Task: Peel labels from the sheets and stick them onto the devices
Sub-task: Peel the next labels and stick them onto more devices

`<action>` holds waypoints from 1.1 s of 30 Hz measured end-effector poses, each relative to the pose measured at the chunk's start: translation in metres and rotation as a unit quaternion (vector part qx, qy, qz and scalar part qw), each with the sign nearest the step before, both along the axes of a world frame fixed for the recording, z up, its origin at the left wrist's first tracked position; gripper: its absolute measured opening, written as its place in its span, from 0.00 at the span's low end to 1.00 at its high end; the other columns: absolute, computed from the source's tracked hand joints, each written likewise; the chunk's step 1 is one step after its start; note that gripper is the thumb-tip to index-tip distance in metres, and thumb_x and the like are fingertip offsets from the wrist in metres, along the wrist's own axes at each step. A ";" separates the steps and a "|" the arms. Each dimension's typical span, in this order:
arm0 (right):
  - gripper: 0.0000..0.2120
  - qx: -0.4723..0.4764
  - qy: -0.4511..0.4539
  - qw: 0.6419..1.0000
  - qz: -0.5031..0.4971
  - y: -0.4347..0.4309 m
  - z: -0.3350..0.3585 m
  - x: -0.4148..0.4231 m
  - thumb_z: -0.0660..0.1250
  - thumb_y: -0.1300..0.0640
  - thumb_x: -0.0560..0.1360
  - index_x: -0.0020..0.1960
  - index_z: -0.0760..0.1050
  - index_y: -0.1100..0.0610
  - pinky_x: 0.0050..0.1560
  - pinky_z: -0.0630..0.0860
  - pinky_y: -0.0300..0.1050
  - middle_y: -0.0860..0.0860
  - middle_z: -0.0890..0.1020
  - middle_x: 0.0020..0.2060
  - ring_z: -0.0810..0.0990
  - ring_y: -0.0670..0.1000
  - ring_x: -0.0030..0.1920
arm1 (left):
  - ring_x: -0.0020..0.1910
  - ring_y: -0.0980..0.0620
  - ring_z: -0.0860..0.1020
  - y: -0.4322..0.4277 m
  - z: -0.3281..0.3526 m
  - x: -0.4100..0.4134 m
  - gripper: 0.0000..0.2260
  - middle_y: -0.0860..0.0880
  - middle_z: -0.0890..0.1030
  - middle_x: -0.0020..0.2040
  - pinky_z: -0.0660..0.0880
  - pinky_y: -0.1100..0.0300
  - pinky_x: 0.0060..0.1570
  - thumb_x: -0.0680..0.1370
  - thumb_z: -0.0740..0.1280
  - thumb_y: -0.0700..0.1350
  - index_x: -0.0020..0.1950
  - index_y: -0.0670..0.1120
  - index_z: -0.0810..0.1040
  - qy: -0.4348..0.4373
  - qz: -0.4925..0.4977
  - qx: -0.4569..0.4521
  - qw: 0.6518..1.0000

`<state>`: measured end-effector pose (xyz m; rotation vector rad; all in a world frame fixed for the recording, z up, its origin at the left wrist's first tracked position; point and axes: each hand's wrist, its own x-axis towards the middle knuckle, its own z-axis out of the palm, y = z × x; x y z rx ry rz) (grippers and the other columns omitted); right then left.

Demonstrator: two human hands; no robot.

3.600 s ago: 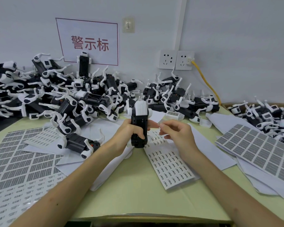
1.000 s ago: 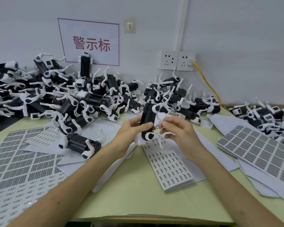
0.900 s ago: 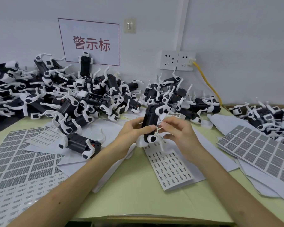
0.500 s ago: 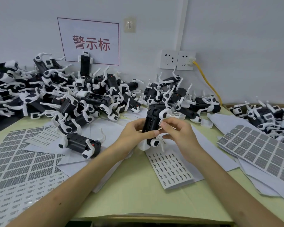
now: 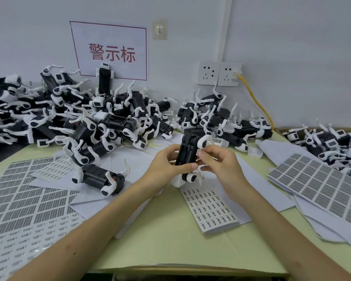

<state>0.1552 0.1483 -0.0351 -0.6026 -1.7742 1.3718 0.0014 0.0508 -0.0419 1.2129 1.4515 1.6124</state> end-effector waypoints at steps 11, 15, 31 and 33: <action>0.06 -0.002 0.005 1.000 -0.023 0.000 -0.003 -0.001 0.70 0.60 0.80 0.50 0.82 0.63 0.44 0.80 0.39 0.58 0.86 0.43 0.86 0.49 0.42 | 0.55 0.43 0.85 0.001 -0.002 0.000 0.21 0.44 0.87 0.54 0.79 0.42 0.65 0.73 0.80 0.36 0.64 0.46 0.82 0.031 -0.002 0.011 0.999; 0.06 0.002 0.004 1.000 -0.024 0.002 -0.005 -0.002 0.70 0.60 0.80 0.50 0.82 0.62 0.45 0.81 0.40 0.58 0.87 0.43 0.86 0.50 0.43 | 0.56 0.43 0.85 0.001 -0.002 0.000 0.22 0.44 0.87 0.55 0.79 0.43 0.65 0.72 0.80 0.37 0.64 0.47 0.82 0.038 -0.003 0.018 0.999; 0.21 -0.041 0.024 0.997 0.059 -0.004 0.000 -0.004 0.66 0.51 0.82 0.52 0.73 0.73 0.47 0.74 0.56 0.60 0.79 0.38 0.78 0.57 0.40 | 0.54 0.50 0.84 -0.005 0.005 0.002 0.09 0.45 0.87 0.53 0.79 0.58 0.56 0.82 0.69 0.39 0.62 0.41 0.82 0.019 -0.066 0.001 0.998; 0.27 -0.027 0.027 0.997 0.061 -0.008 0.002 -0.003 0.66 0.46 0.79 0.53 0.73 0.73 0.47 0.74 0.56 0.65 0.78 0.39 0.78 0.58 0.41 | 0.59 0.42 0.84 -0.005 0.005 0.002 0.10 0.40 0.86 0.57 0.78 0.48 0.64 0.83 0.69 0.41 0.63 0.40 0.82 0.004 -0.088 -0.012 0.996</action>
